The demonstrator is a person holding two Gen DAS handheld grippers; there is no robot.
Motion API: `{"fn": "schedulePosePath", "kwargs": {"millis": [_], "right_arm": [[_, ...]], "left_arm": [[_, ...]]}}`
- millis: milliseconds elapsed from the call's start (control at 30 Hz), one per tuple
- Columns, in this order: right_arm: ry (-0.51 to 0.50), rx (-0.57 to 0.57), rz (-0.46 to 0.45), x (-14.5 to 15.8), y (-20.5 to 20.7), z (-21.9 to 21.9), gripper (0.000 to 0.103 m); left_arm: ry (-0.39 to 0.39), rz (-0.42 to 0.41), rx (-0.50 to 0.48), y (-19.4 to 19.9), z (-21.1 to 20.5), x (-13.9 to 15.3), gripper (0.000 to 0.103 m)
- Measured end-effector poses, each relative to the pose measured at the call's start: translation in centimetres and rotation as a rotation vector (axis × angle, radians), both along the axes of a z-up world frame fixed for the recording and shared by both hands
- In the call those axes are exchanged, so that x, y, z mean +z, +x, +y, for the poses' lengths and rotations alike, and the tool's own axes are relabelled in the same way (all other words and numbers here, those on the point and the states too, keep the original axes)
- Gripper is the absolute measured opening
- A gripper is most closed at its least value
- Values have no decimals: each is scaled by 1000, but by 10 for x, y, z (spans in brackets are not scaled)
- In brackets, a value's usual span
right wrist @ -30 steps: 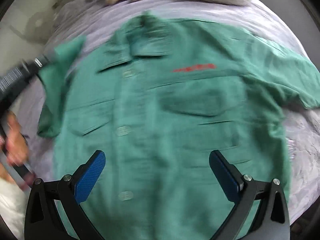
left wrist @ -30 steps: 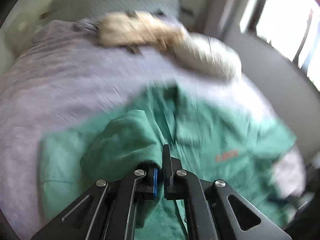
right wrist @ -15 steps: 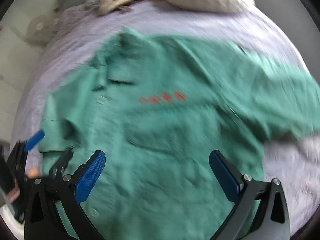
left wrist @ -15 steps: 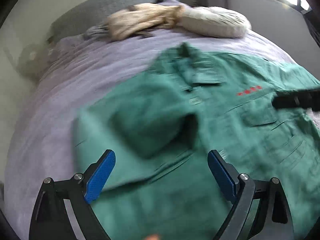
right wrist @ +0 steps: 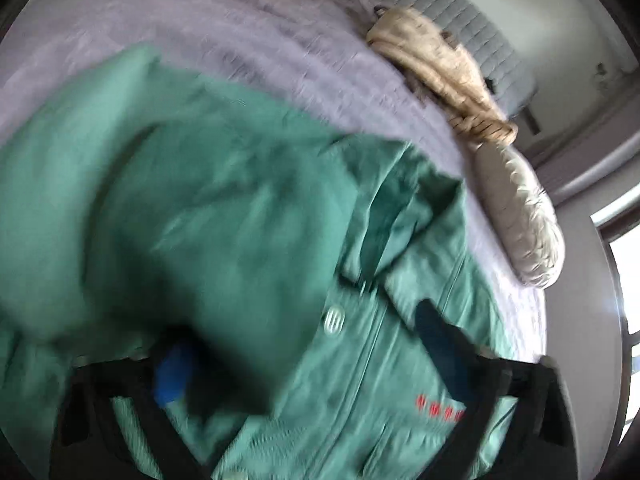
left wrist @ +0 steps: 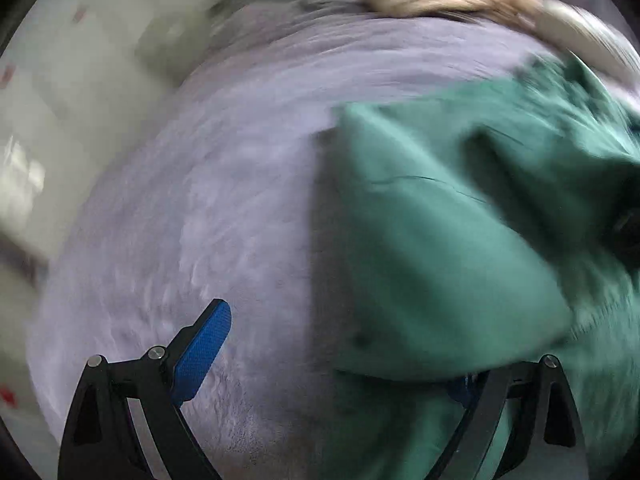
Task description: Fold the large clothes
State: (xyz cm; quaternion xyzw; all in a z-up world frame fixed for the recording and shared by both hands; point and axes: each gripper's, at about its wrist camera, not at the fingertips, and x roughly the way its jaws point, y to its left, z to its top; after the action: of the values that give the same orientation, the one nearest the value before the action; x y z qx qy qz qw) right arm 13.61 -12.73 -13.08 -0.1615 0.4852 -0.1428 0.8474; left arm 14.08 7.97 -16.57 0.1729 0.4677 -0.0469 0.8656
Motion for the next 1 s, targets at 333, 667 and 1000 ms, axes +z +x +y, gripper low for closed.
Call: {"fn": "schedulePosePath", "kwargs": {"millis": [333,667,1000], "right_arm": [[1410,-821,-353,-63,-102,-169,47],[1502,-620,-224,-35,-119,-127,77],[1658,-426,7,-74,-26,30,53]], "left_arm": [[-196,88,94,18,50,-11,97],[-372,273,-77,26,89,33,97],[-369,450,-114,110,36,-19,50]]}}
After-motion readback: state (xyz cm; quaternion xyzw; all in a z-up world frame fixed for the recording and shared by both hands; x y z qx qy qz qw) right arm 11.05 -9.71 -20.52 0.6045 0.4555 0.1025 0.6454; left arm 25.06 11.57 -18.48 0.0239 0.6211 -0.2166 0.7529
